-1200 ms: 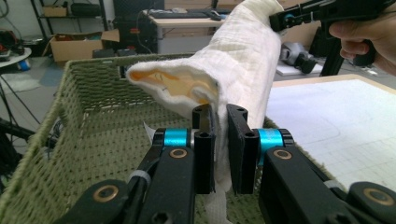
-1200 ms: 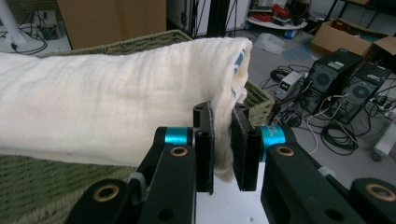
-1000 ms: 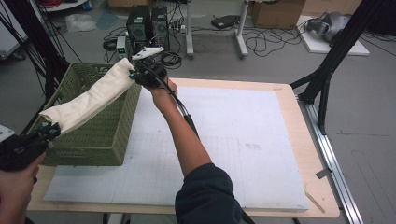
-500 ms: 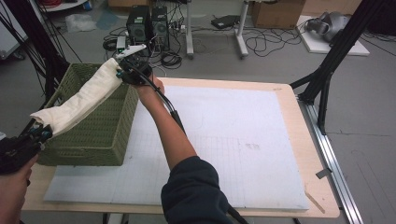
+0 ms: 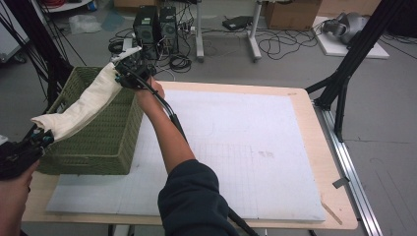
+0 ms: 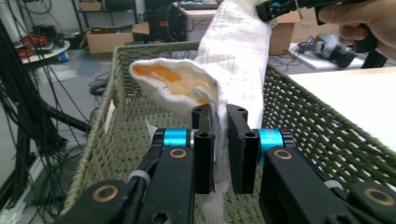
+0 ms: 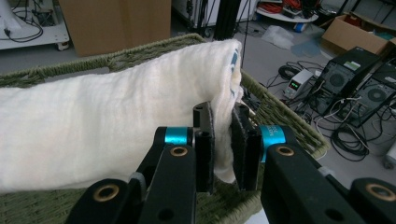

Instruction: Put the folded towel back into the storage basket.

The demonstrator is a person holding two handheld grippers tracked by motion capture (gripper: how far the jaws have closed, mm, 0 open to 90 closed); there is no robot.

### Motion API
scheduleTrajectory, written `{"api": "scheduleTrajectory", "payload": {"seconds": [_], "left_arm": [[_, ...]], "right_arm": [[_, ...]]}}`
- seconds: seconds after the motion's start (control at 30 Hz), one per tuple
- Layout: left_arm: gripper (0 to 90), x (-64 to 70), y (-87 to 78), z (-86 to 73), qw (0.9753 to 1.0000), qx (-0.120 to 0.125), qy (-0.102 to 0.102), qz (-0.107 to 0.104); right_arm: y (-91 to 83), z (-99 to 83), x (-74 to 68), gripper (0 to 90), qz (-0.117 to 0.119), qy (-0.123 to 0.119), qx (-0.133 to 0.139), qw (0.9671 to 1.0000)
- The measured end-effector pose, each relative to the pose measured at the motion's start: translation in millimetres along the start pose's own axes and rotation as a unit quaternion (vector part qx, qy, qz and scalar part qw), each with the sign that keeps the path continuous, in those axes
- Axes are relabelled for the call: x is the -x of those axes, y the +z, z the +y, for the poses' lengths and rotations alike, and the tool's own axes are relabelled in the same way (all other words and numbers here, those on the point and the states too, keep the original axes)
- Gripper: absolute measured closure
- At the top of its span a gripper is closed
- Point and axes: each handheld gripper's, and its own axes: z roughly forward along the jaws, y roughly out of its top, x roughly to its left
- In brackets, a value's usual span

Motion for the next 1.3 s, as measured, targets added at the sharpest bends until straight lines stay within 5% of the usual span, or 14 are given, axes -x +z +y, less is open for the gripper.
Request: {"api": "scheduleTrajectory", "payload": {"seconds": [0.37, 0.5, 0.67, 0.87, 1.0, 1.3], "left_arm": [[74.9, -7.1, 3.2, -7.4, 0.9995, -0.024, 0.003, 0.021], [53.3, -9.4, 2.2, -4.7, 0.9994, -0.019, -0.005, 0.03], [47.1, -9.7, -6.7, 3.5, 0.9997, 0.007, -0.007, 0.023], [41.3, -3.3, -3.2, 3.0, 0.9996, 0.02, -0.017, -0.013], [27.7, 5.0, 5.8, 2.9, 0.9981, 0.019, -0.033, -0.048], [17.0, 25.6, 20.3, 7.3, 0.9951, 0.022, -0.05, -0.082]], "right_arm": [[19.1, -7.7, -7.7, 80.5, 0.003, -0.005, -0.021, 0.9998], [22.6, -11.6, -7.9, 52.8, -0.009, -0.004, -0.027, 0.9996], [10.1, -13.4, 1.2, 45.4, -0.012, 0.002, -0.016, 0.9998], [-15.1, -23.3, 14.7, 36.1, 0.0, 0.021, -0.001, 0.9998], [-31.6, -38.7, 23.3, 26.6, 0.035, 0.036, 0.004, 0.9987], [-76.3, -74.9, 36.7, 12.0, 0.045, 0.043, 0.004, 0.9981]]}}
